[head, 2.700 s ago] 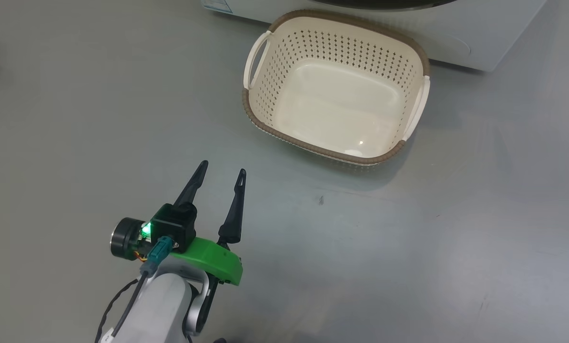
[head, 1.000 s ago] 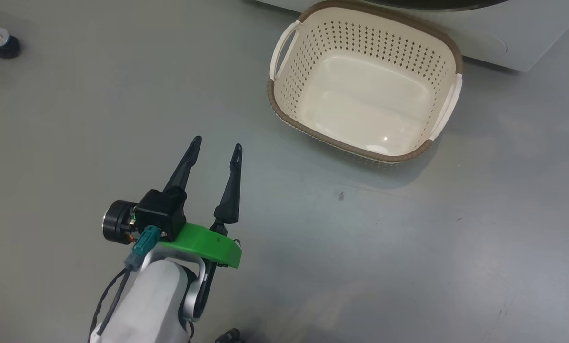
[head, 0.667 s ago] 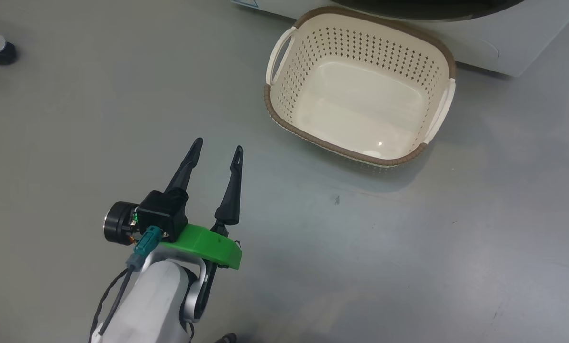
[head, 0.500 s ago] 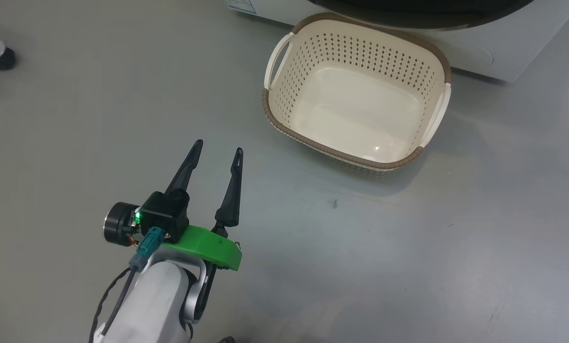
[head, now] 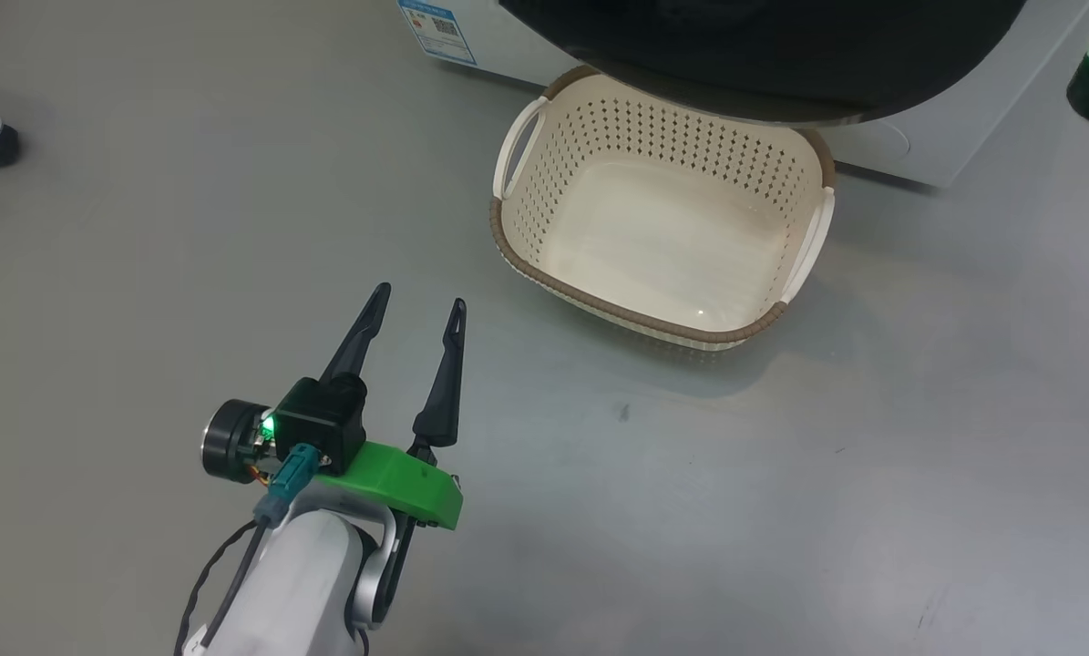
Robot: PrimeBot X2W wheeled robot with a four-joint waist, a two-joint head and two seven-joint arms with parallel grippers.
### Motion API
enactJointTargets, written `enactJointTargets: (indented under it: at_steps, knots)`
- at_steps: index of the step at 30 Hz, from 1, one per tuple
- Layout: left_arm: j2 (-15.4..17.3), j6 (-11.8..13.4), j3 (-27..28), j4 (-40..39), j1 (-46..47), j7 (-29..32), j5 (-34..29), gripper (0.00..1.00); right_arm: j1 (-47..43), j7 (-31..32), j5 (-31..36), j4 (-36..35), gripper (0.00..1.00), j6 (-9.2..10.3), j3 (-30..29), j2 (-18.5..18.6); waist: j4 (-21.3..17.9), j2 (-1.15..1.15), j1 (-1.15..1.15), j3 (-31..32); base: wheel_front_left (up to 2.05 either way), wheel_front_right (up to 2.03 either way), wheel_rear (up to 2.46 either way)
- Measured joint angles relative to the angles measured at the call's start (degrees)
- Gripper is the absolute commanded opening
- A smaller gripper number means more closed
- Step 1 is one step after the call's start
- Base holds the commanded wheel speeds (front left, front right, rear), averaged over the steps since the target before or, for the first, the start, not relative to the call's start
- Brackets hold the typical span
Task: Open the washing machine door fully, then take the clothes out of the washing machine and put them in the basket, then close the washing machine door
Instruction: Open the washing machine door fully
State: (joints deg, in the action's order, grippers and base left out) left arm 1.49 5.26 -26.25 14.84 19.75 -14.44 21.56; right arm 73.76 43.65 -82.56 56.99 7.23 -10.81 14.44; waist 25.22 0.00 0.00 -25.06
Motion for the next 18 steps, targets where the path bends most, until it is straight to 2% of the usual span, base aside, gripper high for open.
enactJointTargets:
  at_steps: [18]
  knots:
    - [0.03, -0.04, 0.18, 1.0, -1.8, 0.0, -0.59, 1.0, -5.38, 3.03, 0.58, 1.97, 0.0, 0.01, 1.8, -2.97, -2.11, 0.0, 0.0, 3.69, 0.0, 0.0, 0.0]
